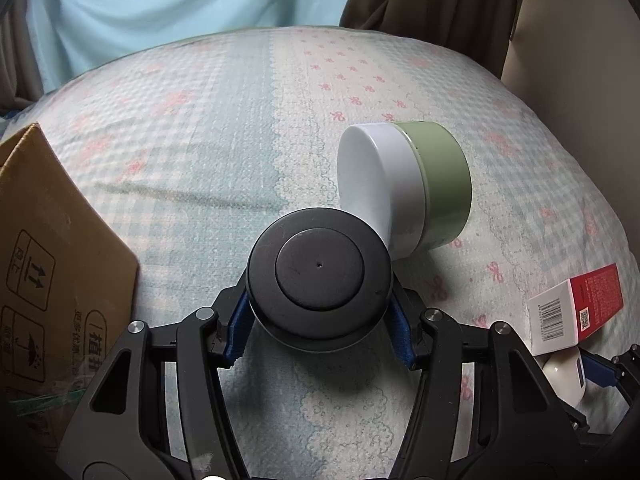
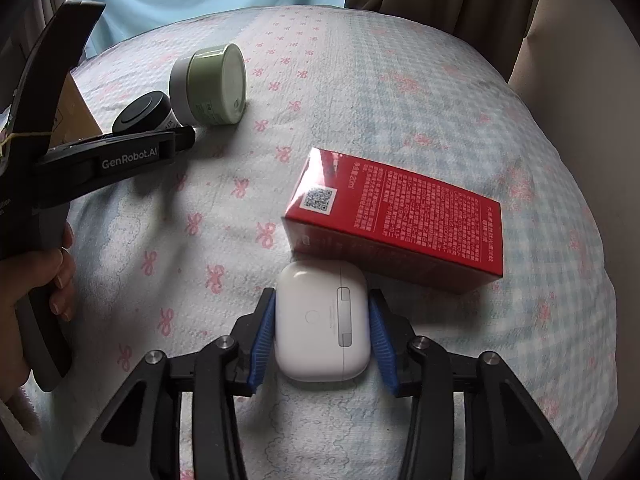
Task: Organize rigid objects
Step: 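Grasp the black-lidded jar with the left tool while the right tool grasps the white earbud case, then carry the jar and earbud case into the cardboard box and release both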
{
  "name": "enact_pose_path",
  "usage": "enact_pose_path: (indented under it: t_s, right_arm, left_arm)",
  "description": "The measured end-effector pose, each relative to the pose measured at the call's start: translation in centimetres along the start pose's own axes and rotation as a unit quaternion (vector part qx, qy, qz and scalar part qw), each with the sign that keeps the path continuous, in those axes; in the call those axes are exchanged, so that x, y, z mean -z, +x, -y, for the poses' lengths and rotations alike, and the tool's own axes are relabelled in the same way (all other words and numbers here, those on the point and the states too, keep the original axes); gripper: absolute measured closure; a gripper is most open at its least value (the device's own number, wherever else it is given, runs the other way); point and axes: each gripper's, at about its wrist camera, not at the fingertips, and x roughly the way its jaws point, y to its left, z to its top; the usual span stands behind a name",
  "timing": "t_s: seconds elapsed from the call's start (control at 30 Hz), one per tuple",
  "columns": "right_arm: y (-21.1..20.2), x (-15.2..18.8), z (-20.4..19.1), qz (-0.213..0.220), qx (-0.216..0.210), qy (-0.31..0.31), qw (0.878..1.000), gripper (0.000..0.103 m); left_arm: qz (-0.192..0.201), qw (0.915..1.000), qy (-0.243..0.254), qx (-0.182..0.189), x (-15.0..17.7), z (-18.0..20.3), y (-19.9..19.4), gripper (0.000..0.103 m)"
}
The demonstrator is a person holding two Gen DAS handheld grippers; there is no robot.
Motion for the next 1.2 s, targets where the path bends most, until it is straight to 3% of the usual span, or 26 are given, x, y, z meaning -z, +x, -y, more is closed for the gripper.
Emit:
enact_pose_path:
  t_s: [0.33, 0.63, 0.8, 1.2]
  right_arm:
    - [-0.9, 0.4, 0.2, 0.01, 0.004, 0.015, 1.0, 0.062]
    - [-4.7, 0.7, 0.7, 0.03, 0.006, 0.036, 0.999, 0.062]
    - [-9.7, 0.2, 1.4, 0.058, 0.009, 0.052, 0.997, 0.062]
    - [-26.1, -4.1, 2.9, 0.119, 0.002, 0.069, 0.99, 0.062]
  left_arm:
    - [-0.006, 0.9999, -0.006, -0.007, 0.8, 0.3, -1.7, 0.05]
    - [0.009, 0.9998, -0.019, -0.005, 0.3, 0.8, -6.9, 0.05]
    - [0.023, 0.9997, -0.009, -0.001, -1.3, 1.9, -12.5, 0.05]
    - [0.05, 0.9986, -0.012, 0.014, -7.0, 3.3, -29.3, 0.05]
